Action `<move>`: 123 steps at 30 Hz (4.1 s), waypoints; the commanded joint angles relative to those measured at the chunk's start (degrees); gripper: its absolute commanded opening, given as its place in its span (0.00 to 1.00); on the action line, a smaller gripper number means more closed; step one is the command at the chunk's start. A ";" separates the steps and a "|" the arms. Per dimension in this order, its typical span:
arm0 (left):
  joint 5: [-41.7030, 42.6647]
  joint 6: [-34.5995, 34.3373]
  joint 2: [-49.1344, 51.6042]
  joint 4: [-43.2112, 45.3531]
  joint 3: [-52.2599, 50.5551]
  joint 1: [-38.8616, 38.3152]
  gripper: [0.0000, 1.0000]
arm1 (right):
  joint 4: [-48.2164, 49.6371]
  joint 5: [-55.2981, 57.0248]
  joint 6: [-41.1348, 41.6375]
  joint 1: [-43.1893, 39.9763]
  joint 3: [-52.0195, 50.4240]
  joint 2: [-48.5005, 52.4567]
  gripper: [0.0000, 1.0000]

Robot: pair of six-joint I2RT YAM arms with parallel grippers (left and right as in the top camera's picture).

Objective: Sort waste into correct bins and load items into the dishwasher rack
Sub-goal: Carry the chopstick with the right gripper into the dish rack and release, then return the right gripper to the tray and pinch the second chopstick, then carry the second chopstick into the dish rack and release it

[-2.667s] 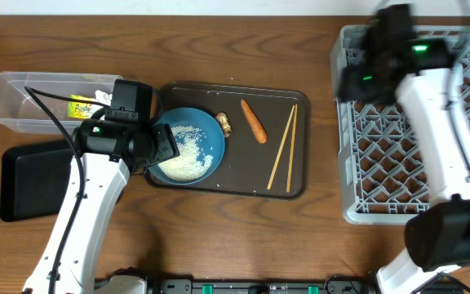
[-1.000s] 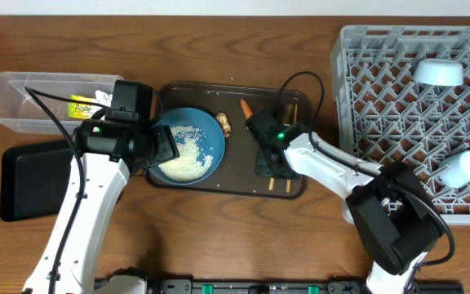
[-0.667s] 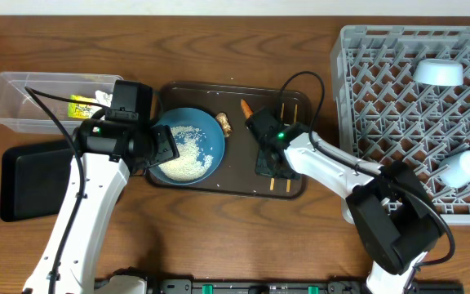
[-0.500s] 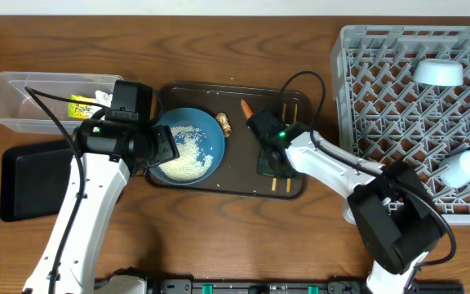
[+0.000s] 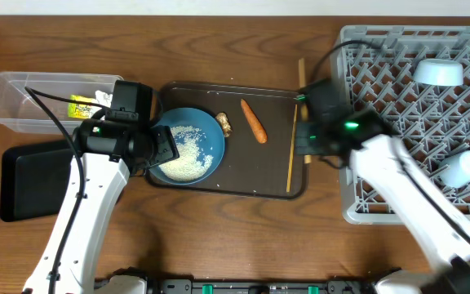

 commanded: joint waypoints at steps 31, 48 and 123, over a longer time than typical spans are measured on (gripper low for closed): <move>-0.68 0.57 -0.26 -0.50 0.52 0.24 0.70 | -11.43 -4.59 -23.04 -20.39 -1.66 5.70 0.15; -0.66 0.57 -0.26 -0.59 0.52 0.24 0.70 | -8.26 -9.01 -11.58 -7.98 12.79 6.05 0.33; -0.68 0.57 -0.26 -0.72 0.52 0.24 0.70 | -12.00 2.56 -19.45 -17.88 -1.68 6.97 0.01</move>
